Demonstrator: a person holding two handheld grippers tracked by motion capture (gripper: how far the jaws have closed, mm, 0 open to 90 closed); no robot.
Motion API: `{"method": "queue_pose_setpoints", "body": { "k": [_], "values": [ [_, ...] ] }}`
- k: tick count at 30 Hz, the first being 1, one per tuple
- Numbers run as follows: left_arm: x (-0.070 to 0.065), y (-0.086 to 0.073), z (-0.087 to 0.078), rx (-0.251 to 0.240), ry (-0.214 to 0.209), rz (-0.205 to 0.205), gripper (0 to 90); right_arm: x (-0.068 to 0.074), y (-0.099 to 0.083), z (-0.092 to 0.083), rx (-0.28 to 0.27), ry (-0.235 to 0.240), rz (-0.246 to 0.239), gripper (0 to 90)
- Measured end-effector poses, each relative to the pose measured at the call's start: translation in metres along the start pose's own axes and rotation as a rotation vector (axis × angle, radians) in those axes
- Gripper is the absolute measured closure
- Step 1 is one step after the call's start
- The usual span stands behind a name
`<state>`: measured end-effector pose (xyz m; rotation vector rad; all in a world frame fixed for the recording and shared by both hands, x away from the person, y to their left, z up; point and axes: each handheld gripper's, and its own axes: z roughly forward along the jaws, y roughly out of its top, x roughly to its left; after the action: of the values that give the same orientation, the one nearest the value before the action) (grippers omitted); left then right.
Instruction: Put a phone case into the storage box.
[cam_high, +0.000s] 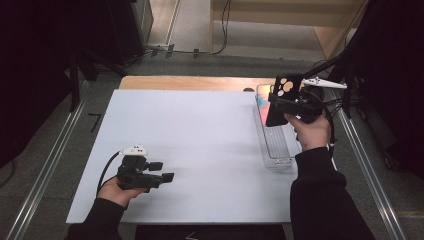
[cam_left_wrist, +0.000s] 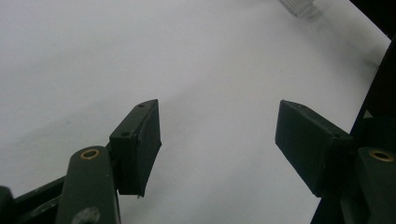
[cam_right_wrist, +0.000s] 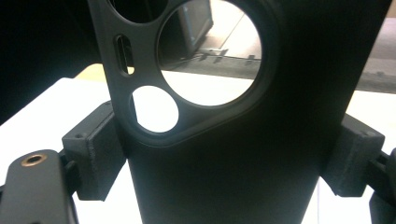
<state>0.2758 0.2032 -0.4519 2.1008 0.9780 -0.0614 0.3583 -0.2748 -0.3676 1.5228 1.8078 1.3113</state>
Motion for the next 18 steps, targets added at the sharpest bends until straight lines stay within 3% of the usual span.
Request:
{"method": "queue_pose_setpoints", "body": {
  "k": [10,13,18],
  "values": [
    [0.002,-0.001,0.0,0.002,-0.003,-0.006,31.3,-0.017,-0.009,0.018,0.016,-0.047,0.033,13.0],
    [0.002,-0.001,0.001,-0.008,-0.022,-0.016,31.4,-0.021,-0.011,0.025,0.018,-0.06,0.045,13.0],
    [0.004,-0.002,0.0,-0.004,-0.007,-0.016,31.4,-0.026,-0.014,0.038,0.011,-0.083,0.046,12.9]
  ]
}}
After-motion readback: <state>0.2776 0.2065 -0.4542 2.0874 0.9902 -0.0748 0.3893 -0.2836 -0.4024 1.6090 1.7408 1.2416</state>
